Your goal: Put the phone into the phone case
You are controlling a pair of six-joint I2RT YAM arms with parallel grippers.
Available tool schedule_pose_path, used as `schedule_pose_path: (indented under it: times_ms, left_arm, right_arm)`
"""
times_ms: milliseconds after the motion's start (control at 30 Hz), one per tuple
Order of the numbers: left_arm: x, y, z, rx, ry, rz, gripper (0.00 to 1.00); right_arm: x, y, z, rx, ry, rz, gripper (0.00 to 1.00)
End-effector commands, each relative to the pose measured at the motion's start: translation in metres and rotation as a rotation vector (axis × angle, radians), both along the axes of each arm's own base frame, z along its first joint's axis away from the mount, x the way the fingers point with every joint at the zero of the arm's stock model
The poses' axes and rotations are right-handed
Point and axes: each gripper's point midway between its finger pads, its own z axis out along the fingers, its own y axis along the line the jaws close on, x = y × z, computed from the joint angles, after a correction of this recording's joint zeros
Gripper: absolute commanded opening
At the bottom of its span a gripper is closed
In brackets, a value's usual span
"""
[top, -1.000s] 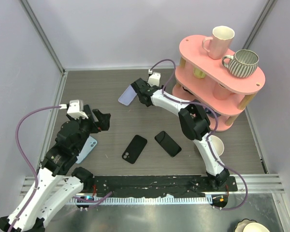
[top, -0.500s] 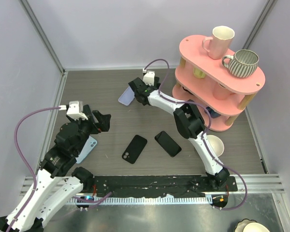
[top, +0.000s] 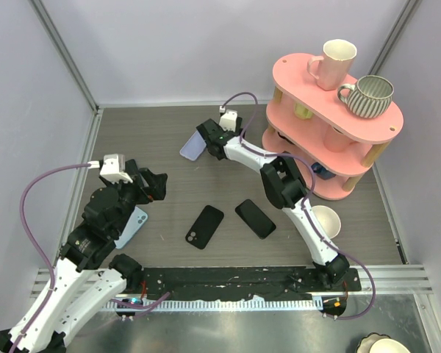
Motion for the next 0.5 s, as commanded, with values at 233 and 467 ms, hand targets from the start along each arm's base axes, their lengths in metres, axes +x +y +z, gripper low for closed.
schedule_pose_path:
  times_ms: [233,467]
  left_arm:
    - [-0.001,0.006,0.02,-0.017,-0.052,0.029,0.99]
    - [0.001,0.006,0.017,-0.008,-0.043,0.031,0.99]
  right_arm:
    - [0.022,-0.003,-0.006,0.076,-0.009,-0.032,0.99]
    - [0.026,-0.002,-0.014,0.077,-0.004,-0.035,0.93]
